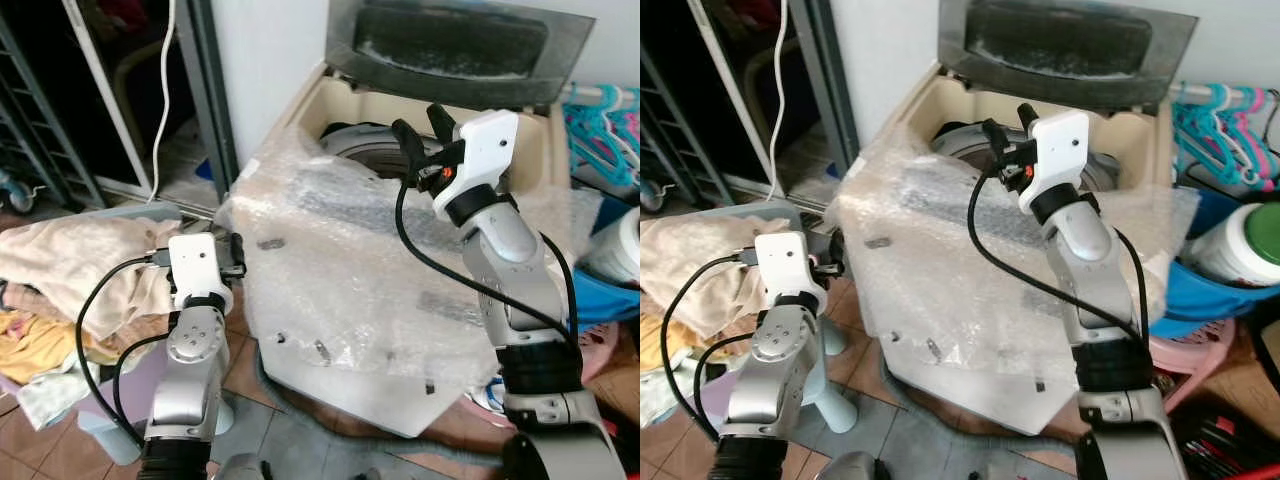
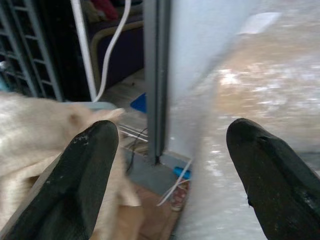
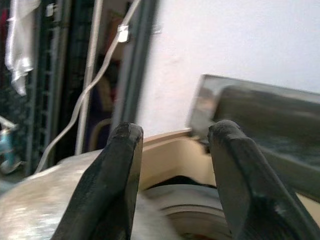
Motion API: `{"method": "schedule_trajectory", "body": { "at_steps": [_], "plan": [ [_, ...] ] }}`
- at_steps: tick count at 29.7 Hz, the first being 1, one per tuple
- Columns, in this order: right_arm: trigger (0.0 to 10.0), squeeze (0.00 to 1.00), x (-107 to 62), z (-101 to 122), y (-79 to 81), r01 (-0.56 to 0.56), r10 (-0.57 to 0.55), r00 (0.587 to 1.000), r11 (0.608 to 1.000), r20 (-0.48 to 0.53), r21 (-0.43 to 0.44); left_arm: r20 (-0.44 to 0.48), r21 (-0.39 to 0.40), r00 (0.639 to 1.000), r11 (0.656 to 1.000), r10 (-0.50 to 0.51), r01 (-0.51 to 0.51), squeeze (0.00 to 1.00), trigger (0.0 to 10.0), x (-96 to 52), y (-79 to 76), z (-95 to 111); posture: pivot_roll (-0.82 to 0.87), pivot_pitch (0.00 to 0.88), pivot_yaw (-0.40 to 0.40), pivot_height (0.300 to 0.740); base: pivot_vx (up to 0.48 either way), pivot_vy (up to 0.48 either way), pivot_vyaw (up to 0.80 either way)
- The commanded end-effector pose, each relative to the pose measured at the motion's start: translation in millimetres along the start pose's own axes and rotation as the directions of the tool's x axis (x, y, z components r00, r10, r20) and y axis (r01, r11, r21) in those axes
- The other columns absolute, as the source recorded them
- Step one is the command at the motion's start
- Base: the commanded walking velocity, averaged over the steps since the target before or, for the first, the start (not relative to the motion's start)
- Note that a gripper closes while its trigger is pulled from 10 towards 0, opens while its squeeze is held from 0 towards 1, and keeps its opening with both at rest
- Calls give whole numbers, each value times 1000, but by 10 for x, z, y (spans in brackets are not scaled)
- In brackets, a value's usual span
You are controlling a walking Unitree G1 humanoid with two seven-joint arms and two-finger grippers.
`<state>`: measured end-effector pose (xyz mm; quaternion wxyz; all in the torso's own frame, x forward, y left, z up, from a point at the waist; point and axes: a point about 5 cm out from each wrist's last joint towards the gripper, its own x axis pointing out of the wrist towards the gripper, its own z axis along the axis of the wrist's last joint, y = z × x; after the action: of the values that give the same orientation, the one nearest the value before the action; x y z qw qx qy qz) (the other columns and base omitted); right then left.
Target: Clothes washing
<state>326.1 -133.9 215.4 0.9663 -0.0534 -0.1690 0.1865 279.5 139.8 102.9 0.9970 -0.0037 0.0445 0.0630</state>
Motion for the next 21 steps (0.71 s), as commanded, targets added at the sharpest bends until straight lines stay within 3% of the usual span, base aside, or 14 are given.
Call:
{"method": "schedule_trajectory", "body": {
  "at_steps": [1, 19, 21],
  "plan": [
    [10000, 1000, 14, 77, 73, -14, 14, 1000, 1000, 27, 1, -10, -1, 1000, 1000, 2, -2, 0, 10000, -11, 14, -6, -47, 0, -8, 740, 0, 480, 0],
    [10000, 1000, -9, 111, 160, -24, 25, 999, 1000, 38, -9, -7, 7, 1000, 1000, 2, -2, 0, 10000, 3, 15, 6, -45, 0, -7, 740, 0, 480, 0],
    [10000, 1000, -12, 120, 179, -32, 33, 998, 999, 44, -24, 7, 18, 1000, 1000, 1, -2, 0, 10000, 2, 17, 21, -45, 0, -7, 740, 0, 0, 672]
  ]
}}
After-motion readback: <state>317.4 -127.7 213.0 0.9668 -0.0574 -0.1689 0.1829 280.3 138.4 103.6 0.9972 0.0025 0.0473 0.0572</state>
